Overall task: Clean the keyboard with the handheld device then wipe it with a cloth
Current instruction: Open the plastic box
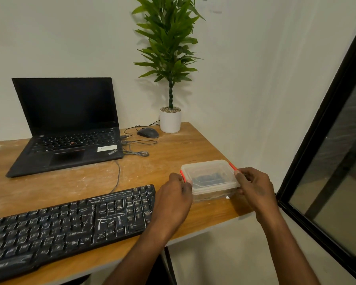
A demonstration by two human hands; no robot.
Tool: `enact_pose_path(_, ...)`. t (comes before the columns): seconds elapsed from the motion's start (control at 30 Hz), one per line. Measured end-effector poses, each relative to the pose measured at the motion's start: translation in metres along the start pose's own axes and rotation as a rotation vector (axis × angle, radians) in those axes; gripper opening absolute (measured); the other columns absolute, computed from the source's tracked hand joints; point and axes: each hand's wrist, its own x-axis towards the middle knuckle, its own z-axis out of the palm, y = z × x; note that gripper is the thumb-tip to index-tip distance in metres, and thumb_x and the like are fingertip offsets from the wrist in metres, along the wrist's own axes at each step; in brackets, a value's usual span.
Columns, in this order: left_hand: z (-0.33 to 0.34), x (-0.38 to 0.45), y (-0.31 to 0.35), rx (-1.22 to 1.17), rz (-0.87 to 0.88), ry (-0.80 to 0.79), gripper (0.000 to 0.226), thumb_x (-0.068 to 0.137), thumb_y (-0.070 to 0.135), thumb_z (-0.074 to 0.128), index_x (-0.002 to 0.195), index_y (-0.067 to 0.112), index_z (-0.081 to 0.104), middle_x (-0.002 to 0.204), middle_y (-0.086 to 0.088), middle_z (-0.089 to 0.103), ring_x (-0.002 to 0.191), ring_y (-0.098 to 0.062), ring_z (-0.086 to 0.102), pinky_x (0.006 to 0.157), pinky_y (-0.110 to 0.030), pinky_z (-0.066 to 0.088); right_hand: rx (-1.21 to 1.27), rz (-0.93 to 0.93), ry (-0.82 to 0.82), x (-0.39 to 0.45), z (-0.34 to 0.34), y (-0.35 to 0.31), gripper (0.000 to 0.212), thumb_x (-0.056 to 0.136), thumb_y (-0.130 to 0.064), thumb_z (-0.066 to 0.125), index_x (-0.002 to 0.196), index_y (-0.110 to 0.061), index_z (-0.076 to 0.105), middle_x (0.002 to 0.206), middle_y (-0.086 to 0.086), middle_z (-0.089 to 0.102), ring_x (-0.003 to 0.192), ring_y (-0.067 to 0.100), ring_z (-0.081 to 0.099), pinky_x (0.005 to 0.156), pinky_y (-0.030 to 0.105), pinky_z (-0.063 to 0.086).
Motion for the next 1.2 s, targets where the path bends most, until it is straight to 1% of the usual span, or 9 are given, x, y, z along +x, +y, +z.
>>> enact_pose_path(0.23,0.004,0.028,-0.003,0.034,-0.045,0.003,0.027,0.105,0.047,0.044,0.118,0.024,0.046,0.088,0.002,0.073,0.084,-0.018,0.07,0.078,-0.042,0.056,-0.161,-0.001,0.063,0.013,0.005,-0.01,0.016,0.095,-0.033,0.067,0.095,-0.017,0.07,0.089,-0.005,0.07,0.086,0.018,0.066,0.078,0.046,0.06)
enact_pose_path(0.47,0.007,0.031,-0.005,0.028,-0.064,-0.015,0.01,0.106,0.028,0.042,0.115,0.024,0.043,0.086,-0.001,0.074,0.079,-0.02,0.071,0.075,-0.043,0.058,-0.156,0.004,0.082,0.018,0.008,-0.012,0.017,0.093,-0.028,0.069,0.086,-0.013,0.069,0.081,0.001,0.069,0.079,0.021,0.067,0.071,0.042,0.059)
enact_pose_path(0.63,0.009,0.031,-0.003,0.073,-0.079,-0.016,0.015,0.103,0.014,0.037,0.116,0.018,0.042,0.085,-0.006,0.074,0.08,-0.026,0.071,0.076,-0.047,0.058,-0.14,-0.016,0.102,0.023,0.007,-0.009,0.021,0.094,-0.024,0.067,0.076,-0.014,0.069,0.075,0.003,0.069,0.075,0.023,0.066,0.068,0.041,0.058)
enact_pose_path(0.77,0.008,0.031,-0.003,0.106,-0.104,-0.042,0.02,0.101,0.01,0.041,0.121,0.016,0.043,0.089,-0.005,0.074,0.085,-0.026,0.071,0.079,-0.047,0.058,-0.058,0.129,0.068,0.028,0.006,0.004,0.023,0.095,-0.024,0.067,0.076,-0.011,0.073,0.07,0.009,0.072,0.071,0.031,0.071,0.074,0.047,0.062)
enact_pose_path(0.87,0.007,0.029,-0.004,0.128,-0.11,-0.085,0.029,0.101,0.012,0.046,0.129,0.011,0.043,0.091,-0.005,0.075,0.088,-0.024,0.071,0.08,-0.044,0.058,0.063,0.231,0.006,0.024,0.005,0.011,0.007,0.091,-0.015,0.072,0.091,-0.01,0.077,0.072,0.011,0.074,0.068,0.03,0.072,0.069,0.041,0.062)
enact_pose_path(0.93,0.006,0.026,-0.004,0.147,-0.104,-0.097,0.032,0.101,0.012,0.044,0.133,0.008,0.043,0.096,-0.006,0.074,0.09,-0.025,0.071,0.082,-0.043,0.058,0.043,0.2,0.034,0.023,0.004,0.01,0.01,0.089,-0.018,0.075,0.099,-0.015,0.074,0.083,0.005,0.074,0.07,0.022,0.071,0.06,0.032,0.056)
enact_pose_path(1.03,0.002,0.021,0.001,0.207,-0.069,-0.05,0.038,0.102,0.01,0.042,0.14,0.008,0.041,0.124,-0.012,0.057,0.101,-0.031,0.066,0.087,-0.042,0.054,-0.032,0.099,0.151,0.019,0.003,0.004,0.01,0.094,-0.026,0.068,0.098,-0.02,0.075,0.092,-0.003,0.072,0.084,0.016,0.065,0.07,0.032,0.05)
enact_pose_path(1.1,-0.001,0.019,0.004,0.238,-0.044,0.002,0.038,0.105,0.011,0.041,0.143,0.01,0.04,0.135,-0.011,0.046,0.11,-0.034,0.061,0.088,-0.041,0.051,-0.045,0.066,0.192,0.012,0.003,-0.004,0.019,0.099,-0.03,0.06,0.094,-0.018,0.074,0.09,-0.004,0.071,0.086,0.017,0.063,0.075,0.035,0.05)
enact_pose_path(1.2,-0.002,0.018,0.004,0.222,-0.011,0.028,0.034,0.105,0.012,0.038,0.138,0.011,0.048,0.13,-0.008,0.053,0.11,-0.031,0.061,0.091,-0.042,0.051,-0.065,0.003,0.163,0.002,0.002,-0.014,0.026,0.101,-0.033,0.057,0.081,-0.024,0.071,0.078,-0.011,0.067,0.079,0.012,0.063,0.07,0.035,0.053)
